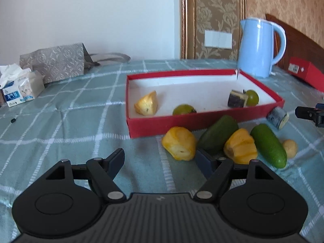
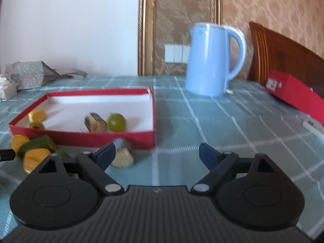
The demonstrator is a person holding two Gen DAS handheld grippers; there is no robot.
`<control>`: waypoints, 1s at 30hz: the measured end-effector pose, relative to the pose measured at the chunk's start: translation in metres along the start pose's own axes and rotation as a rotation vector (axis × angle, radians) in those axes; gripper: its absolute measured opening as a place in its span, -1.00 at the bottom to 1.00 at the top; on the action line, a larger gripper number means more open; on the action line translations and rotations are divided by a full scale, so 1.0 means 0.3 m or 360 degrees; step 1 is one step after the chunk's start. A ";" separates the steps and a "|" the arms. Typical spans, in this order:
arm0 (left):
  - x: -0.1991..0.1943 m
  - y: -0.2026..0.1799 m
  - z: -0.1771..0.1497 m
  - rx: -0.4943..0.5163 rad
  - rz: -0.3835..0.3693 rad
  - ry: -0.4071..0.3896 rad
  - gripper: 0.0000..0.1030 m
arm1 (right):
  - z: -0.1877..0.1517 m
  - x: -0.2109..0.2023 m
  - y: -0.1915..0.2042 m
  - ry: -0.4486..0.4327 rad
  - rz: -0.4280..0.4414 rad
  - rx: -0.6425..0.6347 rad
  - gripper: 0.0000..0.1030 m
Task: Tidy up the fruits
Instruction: 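Grasp the dark cut cylinder piece with the right tool while left approaches a jackfruit chunk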
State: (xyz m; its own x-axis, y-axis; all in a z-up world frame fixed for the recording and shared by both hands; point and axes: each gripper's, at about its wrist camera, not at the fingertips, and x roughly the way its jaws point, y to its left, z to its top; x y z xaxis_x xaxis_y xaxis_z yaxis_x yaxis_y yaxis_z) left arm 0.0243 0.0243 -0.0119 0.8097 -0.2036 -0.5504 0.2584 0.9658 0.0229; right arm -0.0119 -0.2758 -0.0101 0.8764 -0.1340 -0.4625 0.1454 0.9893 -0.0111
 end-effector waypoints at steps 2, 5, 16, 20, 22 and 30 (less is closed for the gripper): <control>0.015 0.006 0.002 -0.0023 -0.0028 0.0044 0.49 | -0.007 -0.001 -0.014 0.0031 0.0037 0.0030 0.72; 0.036 0.012 0.008 -0.0046 -0.0038 0.0070 0.51 | -0.015 -0.006 -0.016 0.0022 0.0047 0.0033 0.78; 0.105 -0.013 0.046 -0.0019 0.0012 0.0082 0.61 | -0.035 0.011 0.004 0.0036 0.0148 0.0054 0.82; 0.125 -0.019 0.060 -0.0025 0.0028 0.0084 0.61 | -0.034 0.004 0.010 0.0049 0.0131 0.0007 0.82; 0.127 -0.020 0.061 -0.0023 0.0031 0.0085 0.61 | -0.035 -0.002 0.012 0.0046 0.0126 -0.0015 0.82; 0.129 -0.020 0.063 -0.0028 0.0024 0.0087 0.62 | -0.027 0.017 0.027 0.0055 0.0134 -0.0064 0.95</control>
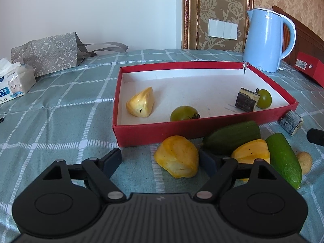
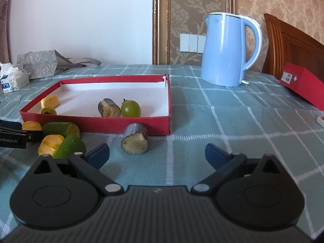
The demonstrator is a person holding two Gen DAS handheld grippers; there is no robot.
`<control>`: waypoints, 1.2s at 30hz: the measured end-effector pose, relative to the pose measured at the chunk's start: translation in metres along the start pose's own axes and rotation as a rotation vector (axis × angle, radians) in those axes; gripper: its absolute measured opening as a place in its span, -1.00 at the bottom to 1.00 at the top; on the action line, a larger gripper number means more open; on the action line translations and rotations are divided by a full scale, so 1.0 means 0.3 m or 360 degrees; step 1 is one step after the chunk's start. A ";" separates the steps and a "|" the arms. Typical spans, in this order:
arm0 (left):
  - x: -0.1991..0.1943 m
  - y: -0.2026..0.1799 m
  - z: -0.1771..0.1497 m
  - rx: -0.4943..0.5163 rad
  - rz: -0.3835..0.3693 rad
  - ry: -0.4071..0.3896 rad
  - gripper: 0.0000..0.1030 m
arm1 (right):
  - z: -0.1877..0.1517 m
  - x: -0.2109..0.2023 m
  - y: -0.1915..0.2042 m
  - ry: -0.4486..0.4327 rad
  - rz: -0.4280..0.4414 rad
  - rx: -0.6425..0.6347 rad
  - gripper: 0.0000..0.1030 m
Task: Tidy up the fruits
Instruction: 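Grasp the dark cut cylinder piece with the right tool while left approaches a jackfruit chunk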
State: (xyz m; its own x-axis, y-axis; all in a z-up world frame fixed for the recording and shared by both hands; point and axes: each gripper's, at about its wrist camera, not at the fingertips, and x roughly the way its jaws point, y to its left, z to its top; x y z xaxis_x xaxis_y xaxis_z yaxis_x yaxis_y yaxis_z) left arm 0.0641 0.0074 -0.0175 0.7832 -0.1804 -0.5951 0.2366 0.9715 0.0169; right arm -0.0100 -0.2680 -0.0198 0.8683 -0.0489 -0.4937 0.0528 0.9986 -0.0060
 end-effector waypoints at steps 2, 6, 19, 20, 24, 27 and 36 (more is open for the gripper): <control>0.000 0.001 0.000 0.0001 0.0002 0.0000 0.62 | 0.011 0.016 0.012 -0.0007 -0.0018 -0.0023 0.93; -0.001 0.000 0.000 0.0001 0.0002 0.0000 0.62 | 0.042 0.068 0.034 0.0029 -0.0061 -0.0075 0.76; 0.004 0.002 -0.003 0.0000 0.0001 0.0009 0.73 | 0.054 0.174 0.072 0.0173 -0.0013 -0.0122 0.47; 0.003 0.003 -0.003 0.0000 0.0001 0.0009 0.73 | 0.056 0.175 0.074 0.0171 -0.0008 -0.0126 0.25; 0.003 0.001 -0.003 0.0000 0.0002 0.0008 0.73 | 0.065 0.184 0.078 0.0175 0.0035 -0.0112 -0.11; 0.002 0.004 -0.002 -0.0003 0.0008 0.0003 0.63 | 0.066 0.185 0.081 0.0173 0.0080 -0.0097 -0.39; -0.012 -0.004 -0.004 0.0018 -0.0028 -0.0030 0.20 | 0.066 0.174 0.084 0.0143 0.0057 -0.0095 -0.37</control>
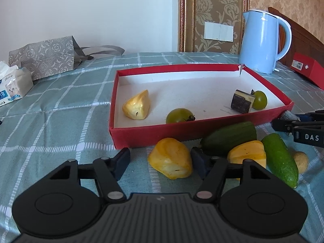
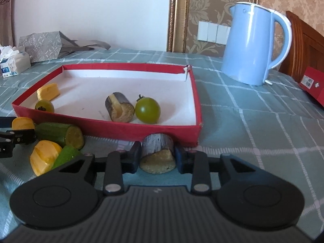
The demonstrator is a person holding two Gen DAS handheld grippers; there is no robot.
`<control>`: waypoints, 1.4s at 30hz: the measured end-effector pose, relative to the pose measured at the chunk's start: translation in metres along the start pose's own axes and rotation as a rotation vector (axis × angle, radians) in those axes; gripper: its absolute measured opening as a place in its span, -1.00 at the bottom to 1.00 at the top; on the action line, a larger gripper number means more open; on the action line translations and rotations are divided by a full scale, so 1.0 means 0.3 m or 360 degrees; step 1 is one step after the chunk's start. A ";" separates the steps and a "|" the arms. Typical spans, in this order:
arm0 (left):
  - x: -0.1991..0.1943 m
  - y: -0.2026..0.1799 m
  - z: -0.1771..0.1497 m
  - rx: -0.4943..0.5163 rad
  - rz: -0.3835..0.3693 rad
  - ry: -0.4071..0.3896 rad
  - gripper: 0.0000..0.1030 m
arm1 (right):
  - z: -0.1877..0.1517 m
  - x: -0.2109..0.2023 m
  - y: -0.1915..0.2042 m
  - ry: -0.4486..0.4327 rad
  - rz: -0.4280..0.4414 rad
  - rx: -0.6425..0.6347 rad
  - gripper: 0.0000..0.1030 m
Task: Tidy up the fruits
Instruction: 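Grasp the dark cut cylinder piece with the right tool while left approaches a jackfruit chunk, then grasp the yellow jackfruit chunk with the left tool and drop it in the tray while right holds the cylinder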
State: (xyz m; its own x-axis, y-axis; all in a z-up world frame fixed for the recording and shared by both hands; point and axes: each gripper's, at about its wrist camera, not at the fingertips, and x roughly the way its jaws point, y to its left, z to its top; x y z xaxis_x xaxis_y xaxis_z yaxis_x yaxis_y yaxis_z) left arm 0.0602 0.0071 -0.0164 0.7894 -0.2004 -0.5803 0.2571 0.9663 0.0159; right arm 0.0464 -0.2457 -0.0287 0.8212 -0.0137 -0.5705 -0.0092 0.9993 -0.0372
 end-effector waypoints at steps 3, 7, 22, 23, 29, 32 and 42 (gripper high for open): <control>-0.009 -0.001 -0.003 0.0001 -0.0023 -0.0016 -0.08 | -0.002 -0.008 -0.006 -0.0015 -0.0006 0.0006 -0.37; -0.013 -0.004 -0.003 0.0011 -0.0041 -0.0021 -0.16 | -0.003 -0.012 -0.015 -0.0020 0.0000 0.0032 -0.37; -0.046 0.002 -0.007 -0.0008 -0.0063 -0.0119 -0.18 | -0.008 -0.031 -0.028 -0.0070 0.0014 0.0087 -0.37; -0.049 0.001 -0.007 -0.0004 -0.0062 -0.0125 -0.18 | -0.008 -0.031 -0.030 -0.0070 0.0016 0.0091 -0.37; -0.059 -0.017 -0.009 0.0035 -0.0026 -0.0139 -0.18 | -0.007 -0.033 -0.034 -0.0076 0.0023 0.0107 -0.37; -0.066 -0.027 -0.011 0.0049 -0.0027 -0.0129 -0.18 | -0.007 -0.034 -0.036 -0.0080 0.0035 0.0117 -0.37; -0.100 -0.037 0.126 0.0047 -0.0038 -0.0209 -0.18 | -0.008 -0.036 -0.039 -0.0082 0.0054 0.0131 -0.37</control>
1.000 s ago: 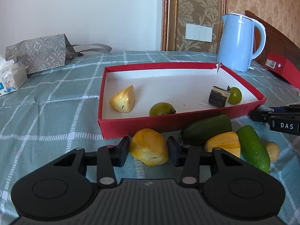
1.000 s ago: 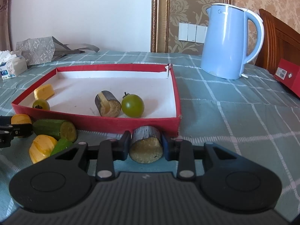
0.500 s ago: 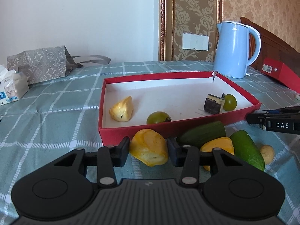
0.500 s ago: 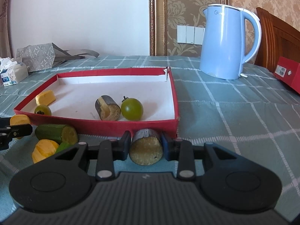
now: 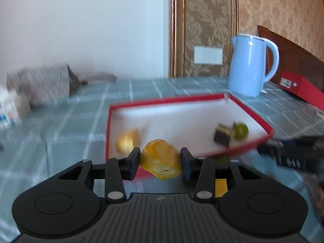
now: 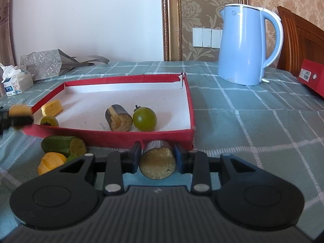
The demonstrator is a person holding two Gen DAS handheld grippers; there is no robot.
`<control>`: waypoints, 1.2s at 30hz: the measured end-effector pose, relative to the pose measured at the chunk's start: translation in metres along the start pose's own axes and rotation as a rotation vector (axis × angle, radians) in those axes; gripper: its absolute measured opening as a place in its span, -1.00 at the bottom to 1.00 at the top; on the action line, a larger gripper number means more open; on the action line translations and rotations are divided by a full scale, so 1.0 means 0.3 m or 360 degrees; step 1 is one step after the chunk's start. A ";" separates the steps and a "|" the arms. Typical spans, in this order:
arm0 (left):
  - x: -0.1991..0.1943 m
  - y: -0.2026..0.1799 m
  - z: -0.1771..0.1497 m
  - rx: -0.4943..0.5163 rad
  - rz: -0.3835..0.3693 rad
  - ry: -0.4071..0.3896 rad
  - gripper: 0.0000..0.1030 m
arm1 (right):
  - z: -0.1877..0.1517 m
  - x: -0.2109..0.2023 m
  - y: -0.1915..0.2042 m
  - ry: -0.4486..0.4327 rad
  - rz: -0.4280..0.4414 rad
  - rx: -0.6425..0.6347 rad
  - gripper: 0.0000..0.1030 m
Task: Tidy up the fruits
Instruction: 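Grasp the yellow jackfruit chunk with the left tool and drop it in the tray while right holds the cylinder, then carry the dark cylinder piece into the tray and open the right tool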
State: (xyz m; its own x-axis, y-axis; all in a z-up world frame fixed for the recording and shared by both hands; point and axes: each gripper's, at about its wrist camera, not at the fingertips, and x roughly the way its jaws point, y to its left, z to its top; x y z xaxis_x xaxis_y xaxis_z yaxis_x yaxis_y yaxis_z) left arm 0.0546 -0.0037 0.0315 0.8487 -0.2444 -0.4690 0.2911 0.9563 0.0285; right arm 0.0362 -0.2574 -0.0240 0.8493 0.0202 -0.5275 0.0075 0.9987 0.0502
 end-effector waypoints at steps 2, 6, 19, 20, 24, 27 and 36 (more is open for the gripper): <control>0.028 -0.006 0.051 0.0000 0.0018 -0.0025 -0.18 | 0.001 0.001 -0.001 0.0000 0.0002 0.0004 -0.37; 0.115 -0.002 0.134 -0.0064 0.0011 -0.0003 -0.18 | 0.001 0.001 -0.004 -0.0001 0.0008 0.0015 -0.37; 0.396 -0.001 0.169 -0.0081 0.0092 0.0243 -0.17 | 0.001 0.005 -0.015 0.0001 0.0030 0.0049 -0.37; 0.406 0.002 0.165 -0.0084 0.0109 0.0253 -0.16 | 0.001 0.006 -0.015 0.0002 0.0032 0.0047 -0.37; 0.425 0.004 0.148 -0.0056 0.0154 0.0266 -0.16 | 0.001 0.005 -0.011 0.0001 0.0034 0.0035 -0.37; 0.418 -0.004 0.145 -0.0026 0.0167 0.0245 -0.07 | 0.001 0.006 -0.011 0.0001 0.0036 0.0038 -0.37; 0.350 -0.007 0.151 0.0004 0.0248 0.0133 0.47 | 0.002 0.005 -0.012 0.0001 0.0036 0.0042 -0.37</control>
State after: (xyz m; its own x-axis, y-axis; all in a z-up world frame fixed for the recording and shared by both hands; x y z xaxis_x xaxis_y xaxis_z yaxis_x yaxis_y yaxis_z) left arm 0.1631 -0.0387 0.0222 0.8440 -0.0788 -0.5305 0.1601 0.9811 0.1089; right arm 0.0378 -0.2610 -0.0245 0.8492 0.0426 -0.5263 0.0022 0.9965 0.0841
